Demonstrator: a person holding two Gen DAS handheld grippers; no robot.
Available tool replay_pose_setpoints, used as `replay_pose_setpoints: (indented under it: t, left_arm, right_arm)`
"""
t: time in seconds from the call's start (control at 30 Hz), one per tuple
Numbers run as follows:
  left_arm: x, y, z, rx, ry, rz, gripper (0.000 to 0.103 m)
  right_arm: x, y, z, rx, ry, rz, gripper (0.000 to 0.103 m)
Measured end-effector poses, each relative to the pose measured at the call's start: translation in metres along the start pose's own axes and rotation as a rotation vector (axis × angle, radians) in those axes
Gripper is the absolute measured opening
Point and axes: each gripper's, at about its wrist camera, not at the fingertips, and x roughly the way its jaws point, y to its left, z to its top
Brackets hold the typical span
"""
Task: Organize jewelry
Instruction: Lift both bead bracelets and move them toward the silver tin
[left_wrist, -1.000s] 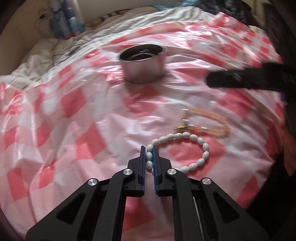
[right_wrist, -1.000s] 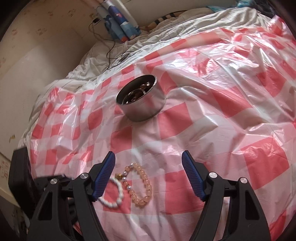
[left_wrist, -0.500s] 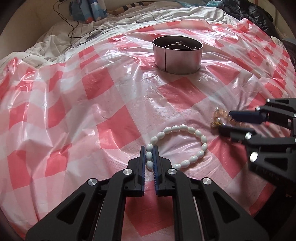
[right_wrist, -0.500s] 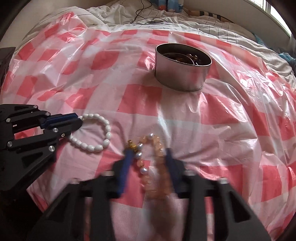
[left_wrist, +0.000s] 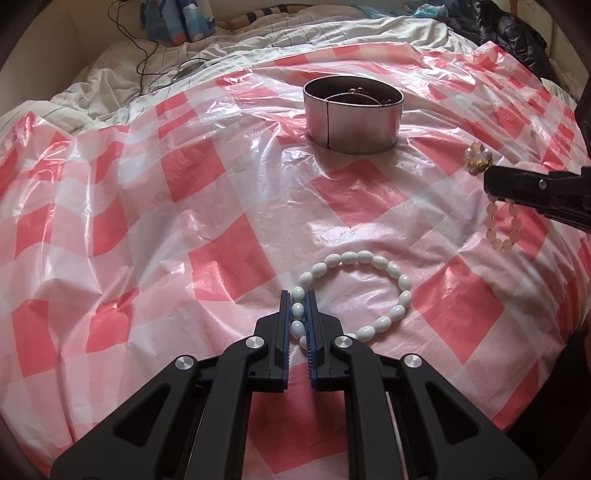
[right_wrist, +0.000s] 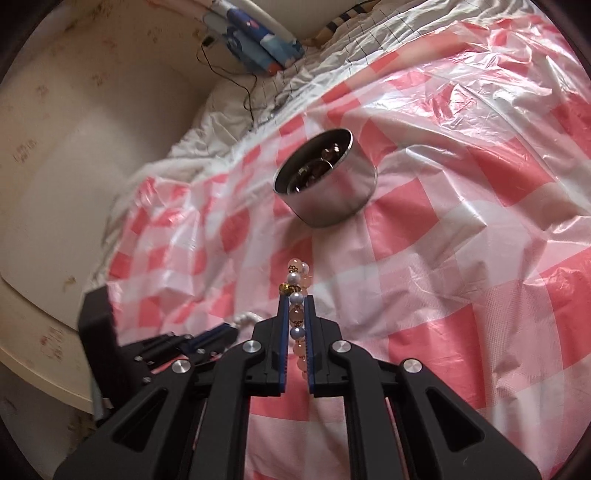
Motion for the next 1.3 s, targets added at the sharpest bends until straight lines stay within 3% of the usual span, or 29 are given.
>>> replay_pose_setpoints:
  t: [0.13,0.33,0.7,1.3]
  left_arm:
    - [-0.005,-0.004,0.003,-0.016,-0.021,-0.031,0.007]
    - [-0.021,-0.007,0.012,-0.078,-0.084,-0.102,0.007]
    - [-0.018,-0.016,0.021,-0.090,-0.108,-0.142,0.007]
    - [-0.014,-0.015,0.021,-0.093,-0.109,-0.131,0.007]
  right_arm:
    - [-0.013,-0.007,0.004,0.044,-0.043,0.093,0.008]
    - [-0.020,-0.020,0.007,0.119,-0.081,0.151,0.008]
    - [-0.020,-0.028,0.006,0.149,-0.083,0.133,0.009]
    - [-0.020,-0.031,0.006,0.159,-0.081,0.146,0.009]
